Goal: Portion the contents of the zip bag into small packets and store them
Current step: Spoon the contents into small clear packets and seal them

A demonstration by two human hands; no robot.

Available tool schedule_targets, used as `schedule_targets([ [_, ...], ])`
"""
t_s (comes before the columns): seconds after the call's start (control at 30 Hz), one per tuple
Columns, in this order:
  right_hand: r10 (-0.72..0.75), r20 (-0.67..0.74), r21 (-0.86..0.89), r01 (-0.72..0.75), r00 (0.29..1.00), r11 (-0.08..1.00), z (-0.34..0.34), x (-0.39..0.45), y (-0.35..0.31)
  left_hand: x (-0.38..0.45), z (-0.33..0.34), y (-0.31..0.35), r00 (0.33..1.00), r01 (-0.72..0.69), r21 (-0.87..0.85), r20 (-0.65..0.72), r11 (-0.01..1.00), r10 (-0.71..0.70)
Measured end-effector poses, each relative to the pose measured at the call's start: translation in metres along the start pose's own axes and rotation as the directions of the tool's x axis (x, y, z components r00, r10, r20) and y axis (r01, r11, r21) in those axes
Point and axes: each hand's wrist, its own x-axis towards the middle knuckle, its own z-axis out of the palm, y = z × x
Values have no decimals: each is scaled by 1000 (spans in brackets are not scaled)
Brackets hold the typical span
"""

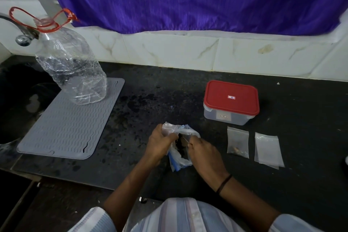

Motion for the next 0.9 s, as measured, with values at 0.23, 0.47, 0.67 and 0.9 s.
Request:
schedule_targets([
  [0.23,234,120,464,-263,965,846,4,0,14,1,0,-3,1000,-27,50,13,998,26],
  [0.47,327,47,628,-282,944,725,8,-4,22,1,-2,-4,998,-57,110,14,992,56],
  [0.67,386,82,719,-323,919,615,-2,-9,29,0,-5,-2,998,-62,85,36,994,59],
  [0.9,432,116,789,-347,895,507,-28,-19,29,-7,-8,3,958,-276,3,-76,961,275],
])
